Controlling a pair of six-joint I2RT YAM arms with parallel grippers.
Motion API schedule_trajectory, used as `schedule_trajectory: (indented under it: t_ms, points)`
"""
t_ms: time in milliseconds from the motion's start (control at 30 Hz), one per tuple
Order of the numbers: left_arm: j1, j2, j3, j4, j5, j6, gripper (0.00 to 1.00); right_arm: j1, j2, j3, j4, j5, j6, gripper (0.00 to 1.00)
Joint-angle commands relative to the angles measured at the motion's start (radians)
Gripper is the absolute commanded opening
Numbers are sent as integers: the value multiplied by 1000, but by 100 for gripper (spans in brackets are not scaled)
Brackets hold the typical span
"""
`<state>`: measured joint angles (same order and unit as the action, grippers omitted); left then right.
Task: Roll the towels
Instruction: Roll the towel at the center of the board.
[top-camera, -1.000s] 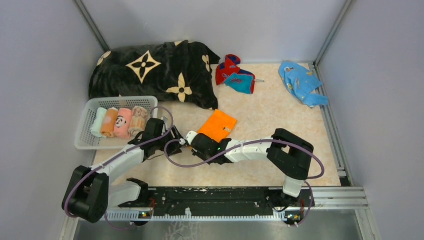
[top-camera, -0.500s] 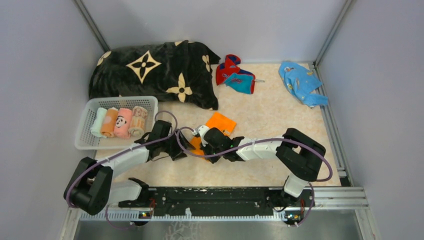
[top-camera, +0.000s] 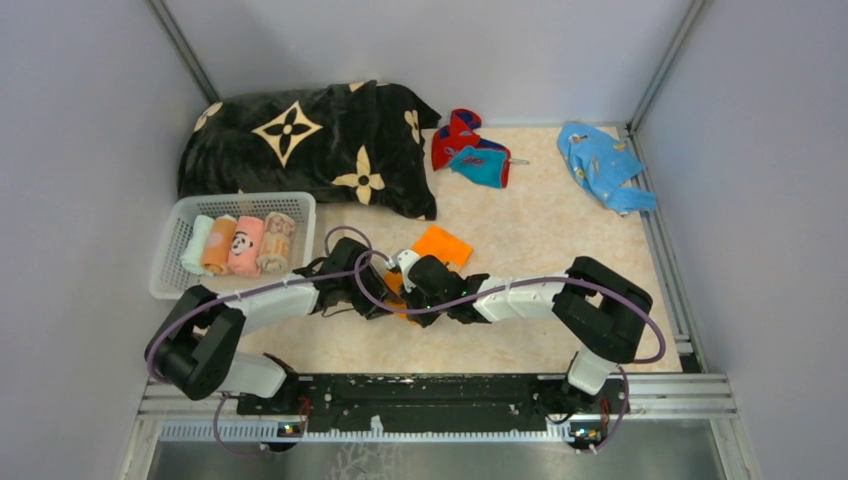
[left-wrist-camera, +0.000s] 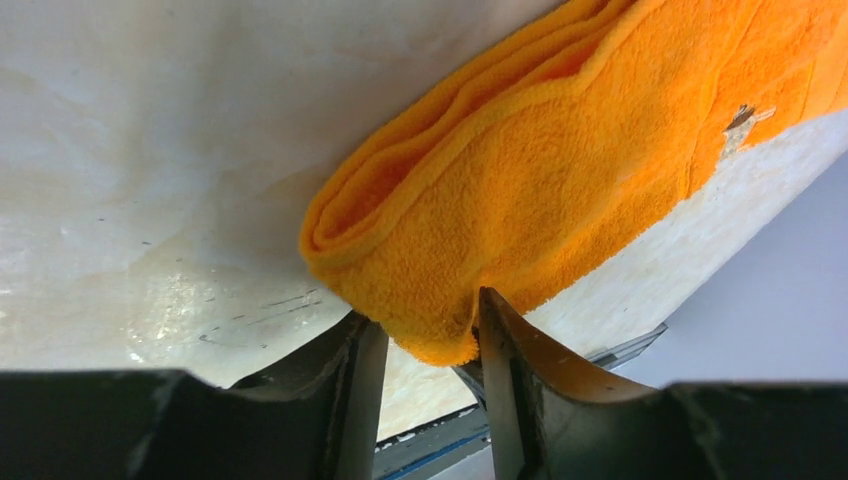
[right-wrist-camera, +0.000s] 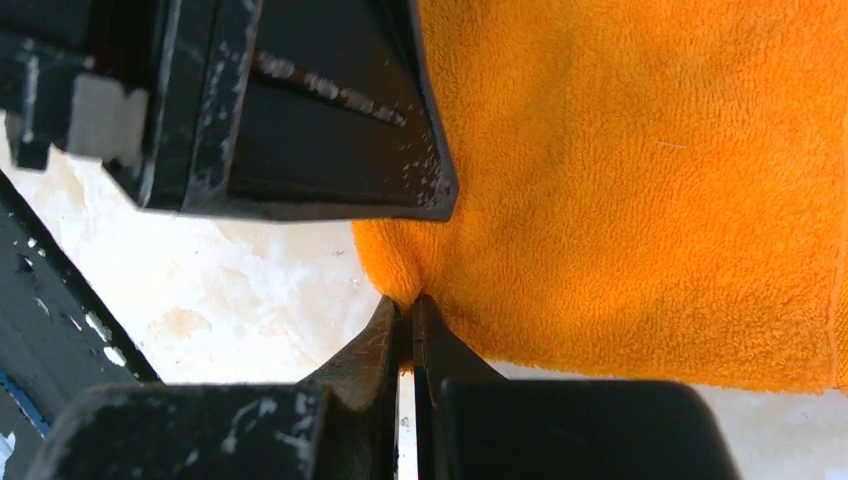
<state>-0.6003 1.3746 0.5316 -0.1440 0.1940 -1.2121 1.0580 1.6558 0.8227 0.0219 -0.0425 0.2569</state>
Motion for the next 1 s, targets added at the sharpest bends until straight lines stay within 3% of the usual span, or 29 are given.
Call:
schedule_trajectory:
  t_ms: [0,267,533,633,867,933,967]
  points:
    - [-6,64,25,-97,-117,-41,43,2,-59,-20,60,-28,13,0]
    - [-3,77,112,-262,-270,-20,35,2,-88,-52,74,-48,21,0]
    - [2,55,117,-319,-306,-8,33,0,-96,-54,80,-61,30,0]
    - [1,68,119,-306,-297,10,27,-10,-91,-54,94,-92,44,0]
    - [2,115,179,-323,-306,79,0,-58,-90,-72,129,-191,84,0]
    - [3,117,192,-326,-306,96,0,-80,-87,-81,149,-239,104,0]
    - [4,113,197,-328,-307,104,5,-91,-85,-86,157,-263,113,0]
